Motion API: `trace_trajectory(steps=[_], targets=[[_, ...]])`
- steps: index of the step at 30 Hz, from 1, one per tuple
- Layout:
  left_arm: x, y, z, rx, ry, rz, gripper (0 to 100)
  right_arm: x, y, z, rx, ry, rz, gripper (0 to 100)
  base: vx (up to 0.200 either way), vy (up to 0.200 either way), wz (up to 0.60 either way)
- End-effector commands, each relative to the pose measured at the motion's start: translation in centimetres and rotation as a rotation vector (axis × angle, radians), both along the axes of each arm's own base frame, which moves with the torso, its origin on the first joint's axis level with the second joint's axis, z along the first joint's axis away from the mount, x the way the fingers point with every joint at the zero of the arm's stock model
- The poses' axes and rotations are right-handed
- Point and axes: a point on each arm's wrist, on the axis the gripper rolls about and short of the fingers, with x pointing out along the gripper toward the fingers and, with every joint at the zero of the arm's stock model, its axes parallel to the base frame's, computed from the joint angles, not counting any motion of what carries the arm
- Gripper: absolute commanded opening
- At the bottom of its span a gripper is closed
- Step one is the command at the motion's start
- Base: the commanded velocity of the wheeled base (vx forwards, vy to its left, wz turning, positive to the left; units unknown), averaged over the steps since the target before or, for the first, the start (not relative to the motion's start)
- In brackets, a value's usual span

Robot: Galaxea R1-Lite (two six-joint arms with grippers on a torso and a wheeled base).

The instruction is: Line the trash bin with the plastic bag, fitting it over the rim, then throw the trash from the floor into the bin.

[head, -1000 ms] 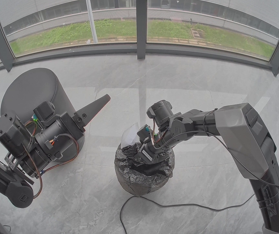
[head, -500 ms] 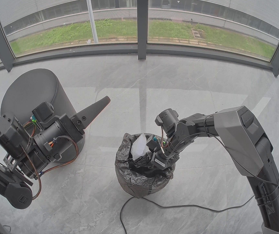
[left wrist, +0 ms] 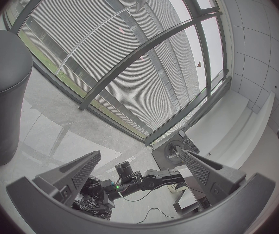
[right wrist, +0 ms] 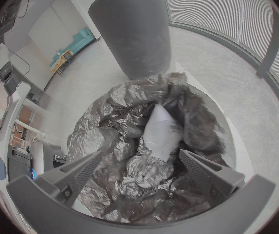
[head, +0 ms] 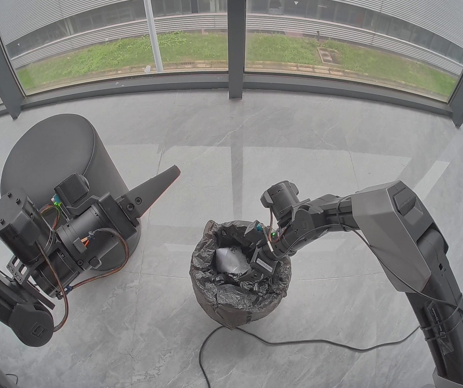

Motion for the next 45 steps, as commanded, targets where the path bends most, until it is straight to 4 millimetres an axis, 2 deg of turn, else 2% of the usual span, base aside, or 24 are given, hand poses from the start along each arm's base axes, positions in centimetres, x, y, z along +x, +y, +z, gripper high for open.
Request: trace_trajectory(steps=[1, 7, 12, 13, 14, 15, 16, 17, 18, 19, 20, 21, 22, 24, 26, 29, 34, 36, 37, 38, 39, 41, 43, 45], targets=[[0.0, 0.0, -0.4, 0.006, 0.013, 0.001, 100, 0.2, -0.4, 0.3, 0.005, -0.006, -0.009, 100, 0.000, 0.000, 0.00], [-0.1, 0.0, -0.2, 0.005, 0.004, 0.001, 100, 0.0, -0.4, 2.5, 0.025, -0.043, -0.011, 100, 0.000, 0.000, 0.00], [-1.2, 0.6, 1.4, -0.021, -0.051, 0.009, 100, 0.1, -2.9, 9.0, 0.098, -0.132, -0.085, 100, 0.000, 0.000, 0.00], [-1.2, 0.6, 1.4, -0.021, -0.051, 0.009, 100, 0.1, -2.9, 9.0, 0.098, -0.132, -0.085, 100, 0.000, 0.000, 0.00], [-2.2, 1.1, 2.3, -0.036, -0.083, 0.013, 100, -0.2, -6.2, 13.3, 0.134, -0.161, -0.170, 100, 0.000, 0.000, 0.00], [-2.4, 1.2, 2.4, -0.037, -0.086, 0.013, 100, -0.3, -6.7, 13.8, 0.136, -0.158, -0.183, 100, 0.000, 0.000, 0.00], [-3.4, 1.8, 2.7, -0.042, -0.101, 0.021, 100, -1.4, -10.3, 17.0, 0.138, -0.122, -0.275, 100, 0.000, 0.000, 0.00], [-3.4, 1.8, 2.7, -0.042, -0.101, 0.021, 100, -1.4, -10.3, 17.0, 0.138, -0.122, -0.275, 100, 0.000, 0.000, 0.00], [-4.9, 2.4, 2.7, -0.040, -0.109, 0.025, 100, -4.0, -14.8, 20.5, 0.121, -0.033, -0.392, 100, 0.000, 0.000, 0.00], [-5.5, 2.7, 2.6, -0.036, -0.115, 0.027, 100, -5.1, -15.9, 21.5, 0.114, 0.000, -0.420, 100, 0.000, 0.000, 0.00], [-7.1, 3.4, 2.4, -0.017, -0.135, 0.030, 100, -8.6, -18.0, 24.0, 0.093, 0.084, -0.477, 100, 0.000, 0.000, 0.00], [-7.6, 3.6, 2.3, -0.007, -0.141, 0.031, 100, -9.7, -18.4, 24.7, 0.085, 0.108, -0.488, 100, 0.000, 0.000, 0.00], [-9.1, 4.2, 1.4, 0.038, -0.150, 0.044, 100, -13.6, -19.5, 26.7, 0.057, 0.186, -0.512, 100, 0.000, 0.000, 0.00], [-11.4, 5.4, -0.3, 0.107, -0.152, 0.064, 100, -18.4, -20.3, 28.9, 0.026, 0.258, -0.514, 100, 0.000, 0.000, 0.00], [-12.7, 6.4, -0.1, 0.126, -0.194, 0.128, 100, -23.1, -21.1, 30.7, 0.006, 0.298, -0.508, 100, 0.000, 0.000, 0.00], [-14.1, 8.1, 0.3, 0.143, -0.217, 0.241, 100, -27.3, -21.9, 32.3, 0.011, 0.269, -0.513, 100, 0.000, 0.000, 0.00], [-16.3, 9.1, -0.6, 0.266, -0.220, 0.329, 100, -30.8, -23.5, 33.8, 0.062, 0.179, -0.606, 100, 0.000, 0.000, 0.00], [-17.7, 9.7, -1.4, 0.321, -0.199, 0.385, 100, -34.9, -24.5, 35.0, 0.116, 0.076, -0.685, 100, 0.000, 0.000, 0.00], [-18.4, 9.9, -1.8, 0.336, -0.182, 0.404, 100, -37.9, -24.7, 35.6, 0.148, 0.000, -0.706, 100, 0.000, 0.000, 0.00], [-18.7, 10.0, -2.0, 0.341, -0.176, 0.411, 100, -39.5, -24.7, 35.8, 0.162, -0.038, -0.710, 100, 0.000, 0.000, 0.00], [-20.1, 10.2, -2.7, 0.346, -0.166, 0.433, 100, -46.0, -24.6, 36.0, 0.218, -0.210, -0.700, 100, 0.000, 0.000, 0.00], [-21.7, 10.4, -3.4, 0.347, -0.165, 0.459, 100, -53.3, -24.5, 34.7, 0.296, -0.443, -0.672, 100, 0.000, 0.000, 0.00], [-23.4, 10.6, -3.9, 0.345, -0.168, 0.524, 100, -54.0, -24.4, 29.6, 0.305, -0.477, -0.679, 100, 0.000, 0.000, 0.00], [-25.0, 10.5, -4.7, 0.349, -0.158, 0.578, 100, -53.5, -24.1, 24.5, 0.335, -0.615, -0.710, 100, 0.000, 0.000, 0.00]])
